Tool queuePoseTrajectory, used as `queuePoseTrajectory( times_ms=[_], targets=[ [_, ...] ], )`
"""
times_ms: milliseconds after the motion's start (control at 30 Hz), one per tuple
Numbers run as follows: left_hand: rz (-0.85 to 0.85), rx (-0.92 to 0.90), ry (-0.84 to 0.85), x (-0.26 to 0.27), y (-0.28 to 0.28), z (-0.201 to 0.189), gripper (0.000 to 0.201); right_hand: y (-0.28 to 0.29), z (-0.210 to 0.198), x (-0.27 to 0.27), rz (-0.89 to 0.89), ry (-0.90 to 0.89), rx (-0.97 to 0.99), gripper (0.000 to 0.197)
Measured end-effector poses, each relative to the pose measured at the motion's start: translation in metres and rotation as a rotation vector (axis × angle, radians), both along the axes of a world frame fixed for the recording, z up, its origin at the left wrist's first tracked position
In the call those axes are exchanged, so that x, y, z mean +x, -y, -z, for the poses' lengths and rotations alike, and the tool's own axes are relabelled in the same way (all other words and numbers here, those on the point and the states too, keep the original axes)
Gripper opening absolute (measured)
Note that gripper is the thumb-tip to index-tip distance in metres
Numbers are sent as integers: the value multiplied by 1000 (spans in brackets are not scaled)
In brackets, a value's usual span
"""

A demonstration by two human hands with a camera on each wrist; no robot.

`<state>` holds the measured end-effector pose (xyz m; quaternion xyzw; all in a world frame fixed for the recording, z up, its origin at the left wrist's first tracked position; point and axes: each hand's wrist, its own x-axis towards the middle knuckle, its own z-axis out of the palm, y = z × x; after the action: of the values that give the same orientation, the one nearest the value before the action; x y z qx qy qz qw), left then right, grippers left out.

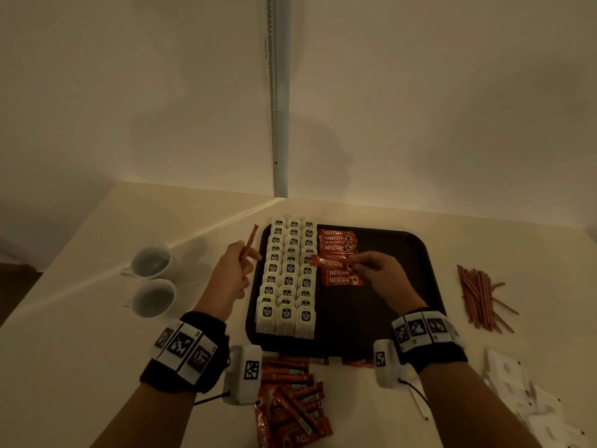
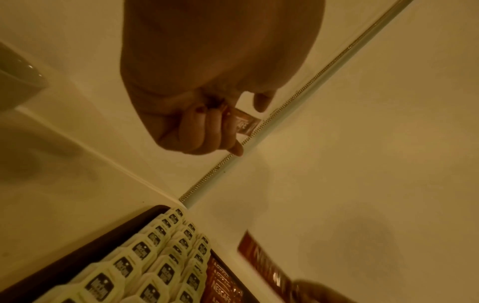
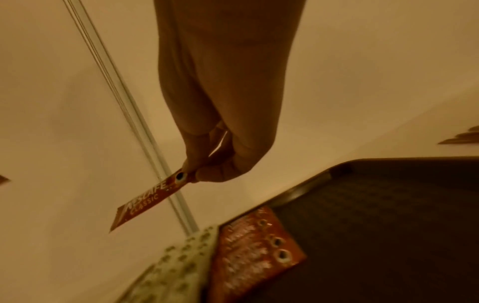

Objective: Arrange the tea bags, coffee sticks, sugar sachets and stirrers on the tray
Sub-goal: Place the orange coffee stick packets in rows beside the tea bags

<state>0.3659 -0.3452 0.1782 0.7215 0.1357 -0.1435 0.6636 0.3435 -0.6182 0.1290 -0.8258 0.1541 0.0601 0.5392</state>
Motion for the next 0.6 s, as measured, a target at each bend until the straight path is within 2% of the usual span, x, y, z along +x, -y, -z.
queuePoseTrajectory(
  times_ms=[100, 233, 600],
  targets=[
    [9, 41, -5, 1, -6, 6, 33, 19, 28, 2, 2, -121, -82, 15],
    [8, 71, -11, 9, -14, 21, 38, 27, 55, 0, 9, -220, -154, 12],
    [49, 101, 2, 16, -12, 25, 43, 17, 70, 17, 95, -241, -209, 15]
  ],
)
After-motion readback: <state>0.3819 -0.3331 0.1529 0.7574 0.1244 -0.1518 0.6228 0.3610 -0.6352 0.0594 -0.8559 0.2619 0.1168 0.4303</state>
